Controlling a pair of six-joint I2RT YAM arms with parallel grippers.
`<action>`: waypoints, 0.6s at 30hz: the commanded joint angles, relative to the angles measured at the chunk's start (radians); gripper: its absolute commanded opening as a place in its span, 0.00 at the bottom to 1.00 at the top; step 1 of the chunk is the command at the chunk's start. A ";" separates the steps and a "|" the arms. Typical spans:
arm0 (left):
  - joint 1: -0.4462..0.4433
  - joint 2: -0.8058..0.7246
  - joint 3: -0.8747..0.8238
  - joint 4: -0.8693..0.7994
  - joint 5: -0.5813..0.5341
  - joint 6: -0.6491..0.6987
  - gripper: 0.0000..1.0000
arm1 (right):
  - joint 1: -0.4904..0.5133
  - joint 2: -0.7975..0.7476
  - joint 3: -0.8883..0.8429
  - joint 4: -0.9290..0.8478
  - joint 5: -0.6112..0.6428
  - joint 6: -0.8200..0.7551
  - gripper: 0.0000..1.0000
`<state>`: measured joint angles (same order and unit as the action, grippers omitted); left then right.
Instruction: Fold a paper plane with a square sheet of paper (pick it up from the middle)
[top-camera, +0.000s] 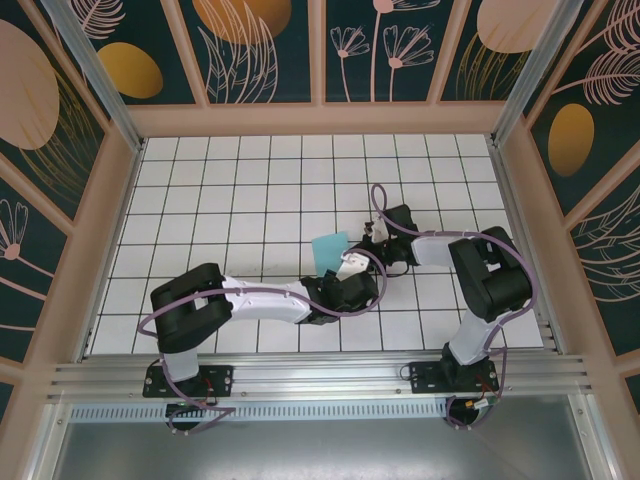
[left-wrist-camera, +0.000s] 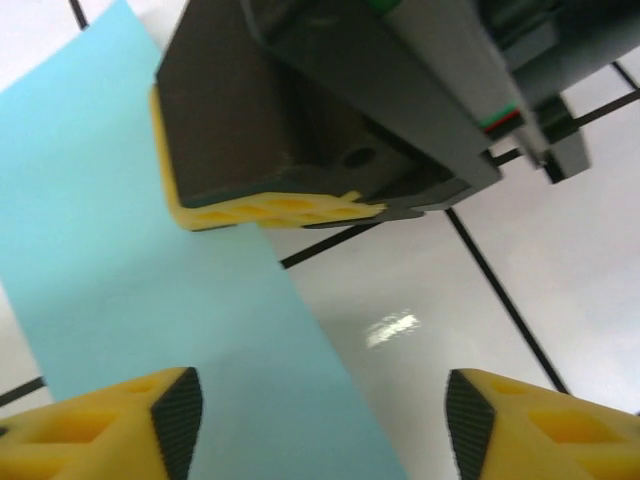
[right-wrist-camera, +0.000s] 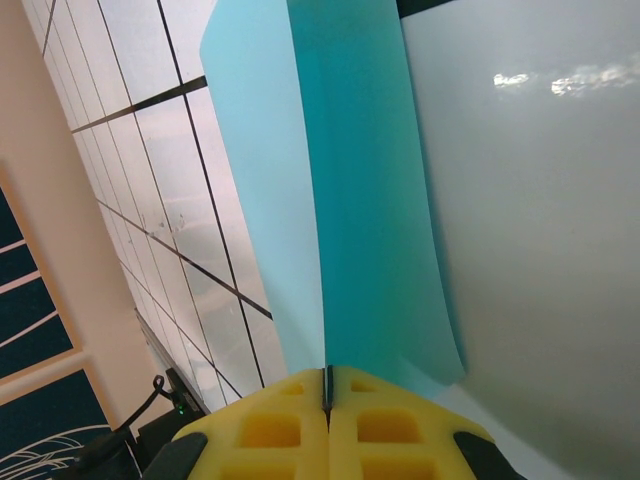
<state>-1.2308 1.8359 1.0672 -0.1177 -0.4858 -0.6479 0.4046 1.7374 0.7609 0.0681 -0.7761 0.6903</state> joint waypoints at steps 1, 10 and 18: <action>-0.005 0.010 0.020 -0.068 -0.074 0.008 0.61 | -0.007 -0.017 -0.002 -0.010 0.012 -0.004 0.02; -0.007 -0.058 -0.032 -0.018 -0.084 -0.002 0.19 | -0.007 -0.018 0.023 -0.072 0.054 -0.053 0.06; -0.006 -0.116 -0.088 0.040 -0.029 0.019 0.00 | -0.014 -0.080 0.062 -0.166 0.151 -0.140 0.21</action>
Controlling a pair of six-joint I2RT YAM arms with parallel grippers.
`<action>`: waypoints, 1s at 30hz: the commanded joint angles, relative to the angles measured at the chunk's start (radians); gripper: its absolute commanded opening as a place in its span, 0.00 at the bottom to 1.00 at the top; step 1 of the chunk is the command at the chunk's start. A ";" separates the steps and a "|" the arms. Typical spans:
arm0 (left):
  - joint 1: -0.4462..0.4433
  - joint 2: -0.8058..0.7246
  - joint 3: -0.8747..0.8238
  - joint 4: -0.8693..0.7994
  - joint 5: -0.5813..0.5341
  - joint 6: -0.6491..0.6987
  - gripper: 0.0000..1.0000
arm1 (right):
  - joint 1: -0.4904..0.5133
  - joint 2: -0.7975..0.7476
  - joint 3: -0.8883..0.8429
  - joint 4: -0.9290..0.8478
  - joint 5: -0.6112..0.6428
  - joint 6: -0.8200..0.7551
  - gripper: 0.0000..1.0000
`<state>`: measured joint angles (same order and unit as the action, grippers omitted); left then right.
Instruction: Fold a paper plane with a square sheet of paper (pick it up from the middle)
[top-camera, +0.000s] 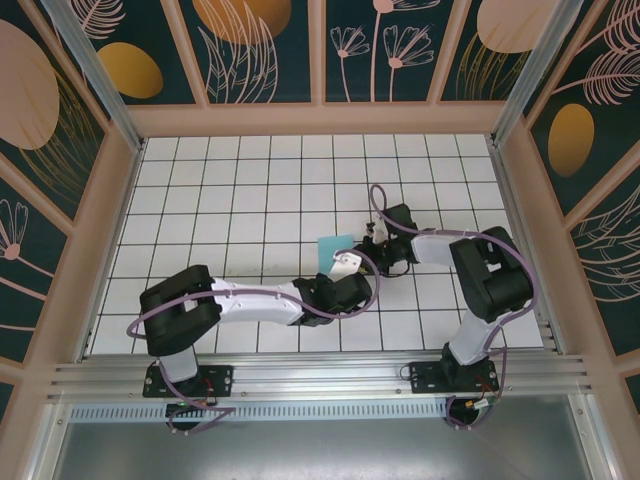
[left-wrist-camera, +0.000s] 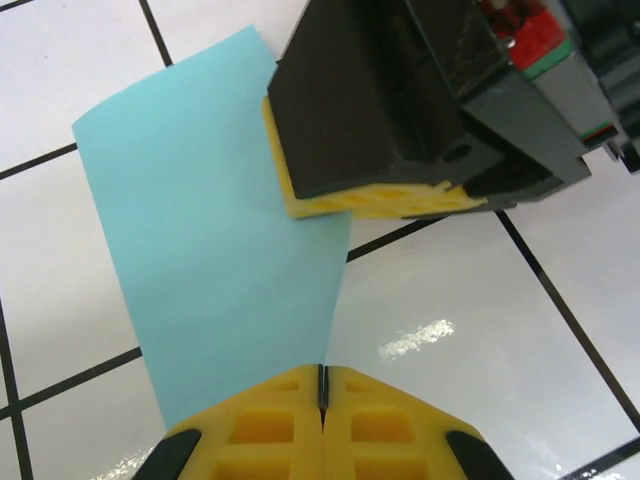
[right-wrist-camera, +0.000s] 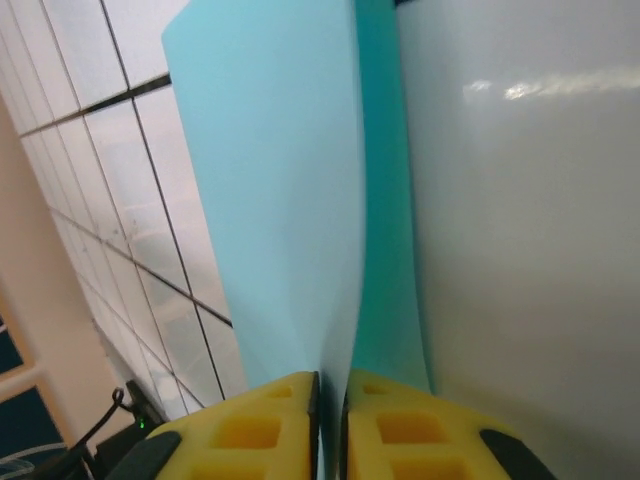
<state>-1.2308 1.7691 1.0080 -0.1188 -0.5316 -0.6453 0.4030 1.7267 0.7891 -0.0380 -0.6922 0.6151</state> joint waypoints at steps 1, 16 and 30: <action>-0.006 -0.073 -0.051 0.057 0.031 0.021 0.00 | -0.014 -0.087 0.039 -0.063 0.084 -0.075 0.22; 0.102 -0.222 -0.250 0.233 0.357 0.088 0.00 | 0.067 0.001 0.195 -0.120 0.032 -0.193 0.17; 0.178 -0.179 -0.264 0.250 0.487 0.018 0.00 | 0.125 0.180 0.274 -0.283 0.266 -0.351 0.10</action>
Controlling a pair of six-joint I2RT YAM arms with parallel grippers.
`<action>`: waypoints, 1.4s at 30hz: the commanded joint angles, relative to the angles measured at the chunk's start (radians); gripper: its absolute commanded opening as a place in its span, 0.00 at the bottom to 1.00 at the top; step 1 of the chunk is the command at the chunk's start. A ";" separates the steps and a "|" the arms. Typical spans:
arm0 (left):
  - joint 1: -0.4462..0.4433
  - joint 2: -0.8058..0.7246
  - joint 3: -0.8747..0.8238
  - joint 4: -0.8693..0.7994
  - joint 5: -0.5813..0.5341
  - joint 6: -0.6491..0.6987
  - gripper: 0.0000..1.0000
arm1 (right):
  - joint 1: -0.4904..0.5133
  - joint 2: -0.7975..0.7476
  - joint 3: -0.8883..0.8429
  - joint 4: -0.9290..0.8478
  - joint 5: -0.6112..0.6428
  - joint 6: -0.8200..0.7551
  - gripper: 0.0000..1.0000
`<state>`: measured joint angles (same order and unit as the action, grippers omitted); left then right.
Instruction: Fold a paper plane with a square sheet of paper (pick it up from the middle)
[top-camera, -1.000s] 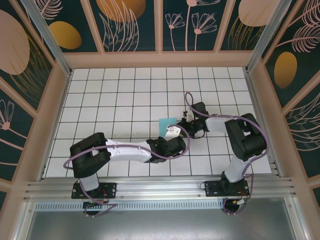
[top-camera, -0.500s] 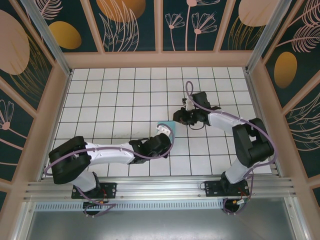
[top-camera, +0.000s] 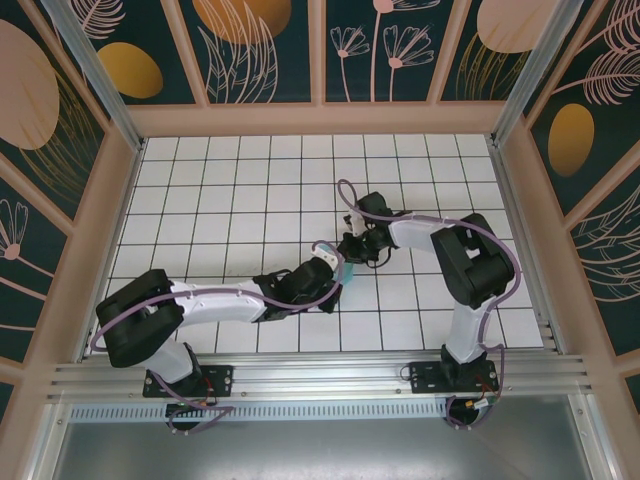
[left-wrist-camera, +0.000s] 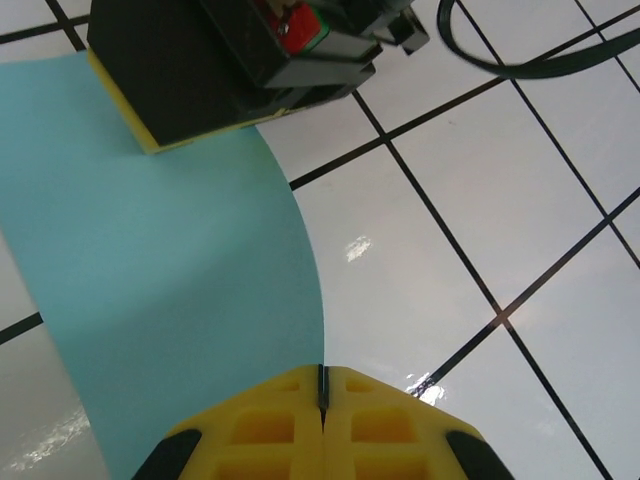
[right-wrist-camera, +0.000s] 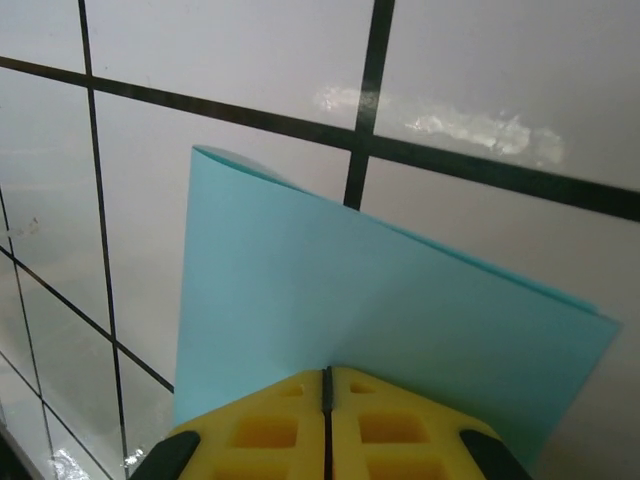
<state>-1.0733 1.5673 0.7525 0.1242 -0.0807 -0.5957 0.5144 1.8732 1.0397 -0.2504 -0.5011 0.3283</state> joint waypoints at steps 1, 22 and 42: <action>0.024 0.024 -0.008 0.009 0.042 -0.036 0.00 | 0.015 0.034 0.023 -0.072 0.075 -0.069 0.10; 0.093 0.112 0.024 -0.024 0.010 -0.044 0.04 | 0.027 0.042 0.007 -0.048 0.059 -0.061 0.10; 0.113 0.141 0.064 -0.058 -0.010 -0.002 0.06 | 0.027 0.044 -0.001 -0.031 0.053 -0.040 0.10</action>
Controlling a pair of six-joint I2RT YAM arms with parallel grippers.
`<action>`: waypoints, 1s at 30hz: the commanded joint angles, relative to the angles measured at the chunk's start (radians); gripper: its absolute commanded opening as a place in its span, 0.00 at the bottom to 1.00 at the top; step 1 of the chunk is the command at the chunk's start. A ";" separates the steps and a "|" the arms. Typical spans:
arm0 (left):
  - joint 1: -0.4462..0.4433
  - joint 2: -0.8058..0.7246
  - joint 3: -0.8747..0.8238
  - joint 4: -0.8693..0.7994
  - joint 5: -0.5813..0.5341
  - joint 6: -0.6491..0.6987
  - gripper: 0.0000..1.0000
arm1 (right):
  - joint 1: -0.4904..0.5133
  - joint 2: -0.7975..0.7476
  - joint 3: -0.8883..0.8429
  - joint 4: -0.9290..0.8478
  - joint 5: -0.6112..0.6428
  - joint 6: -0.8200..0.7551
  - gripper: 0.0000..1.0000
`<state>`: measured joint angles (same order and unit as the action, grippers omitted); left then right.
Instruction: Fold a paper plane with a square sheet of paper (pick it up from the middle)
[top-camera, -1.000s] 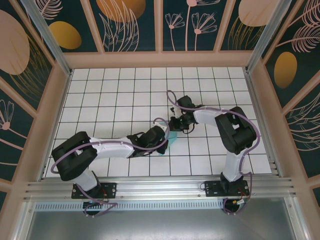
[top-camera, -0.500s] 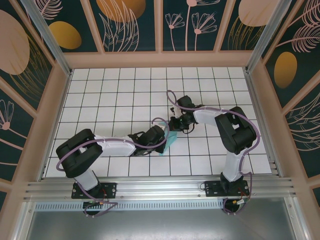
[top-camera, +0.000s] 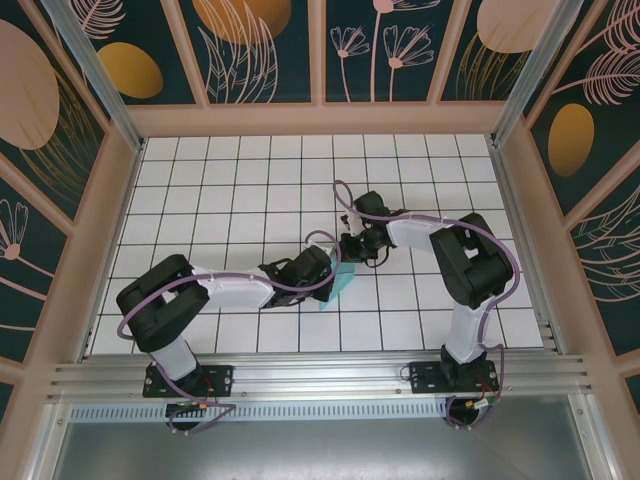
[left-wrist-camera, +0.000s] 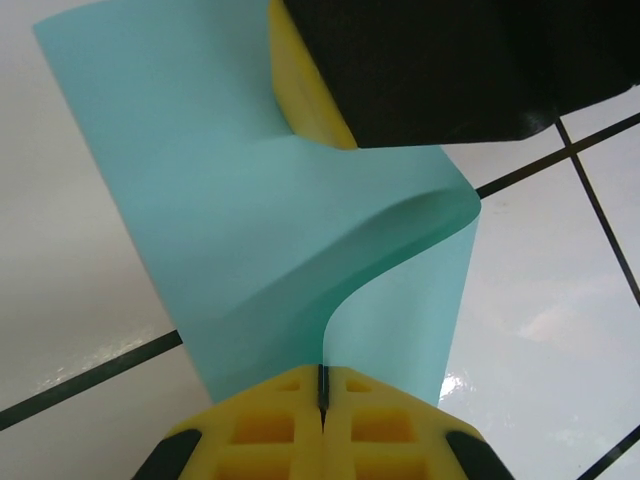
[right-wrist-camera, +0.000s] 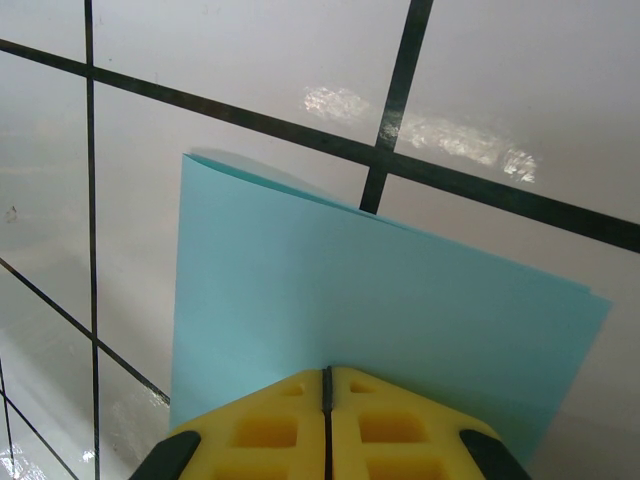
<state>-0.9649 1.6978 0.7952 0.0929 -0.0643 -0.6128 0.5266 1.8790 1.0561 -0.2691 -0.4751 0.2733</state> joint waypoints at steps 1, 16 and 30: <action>0.005 0.010 0.021 -0.028 -0.031 0.013 0.06 | 0.015 0.040 -0.017 -0.012 0.025 0.015 0.10; 0.005 0.068 0.032 -0.039 -0.037 -0.009 0.05 | 0.015 0.040 -0.019 -0.004 0.027 0.026 0.10; 0.005 0.051 0.014 -0.022 -0.031 -0.030 0.06 | 0.005 0.010 -0.018 0.027 -0.017 0.057 0.12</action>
<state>-0.9649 1.7439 0.8127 0.0837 -0.0834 -0.6331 0.5262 1.8809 1.0557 -0.2588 -0.4805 0.3061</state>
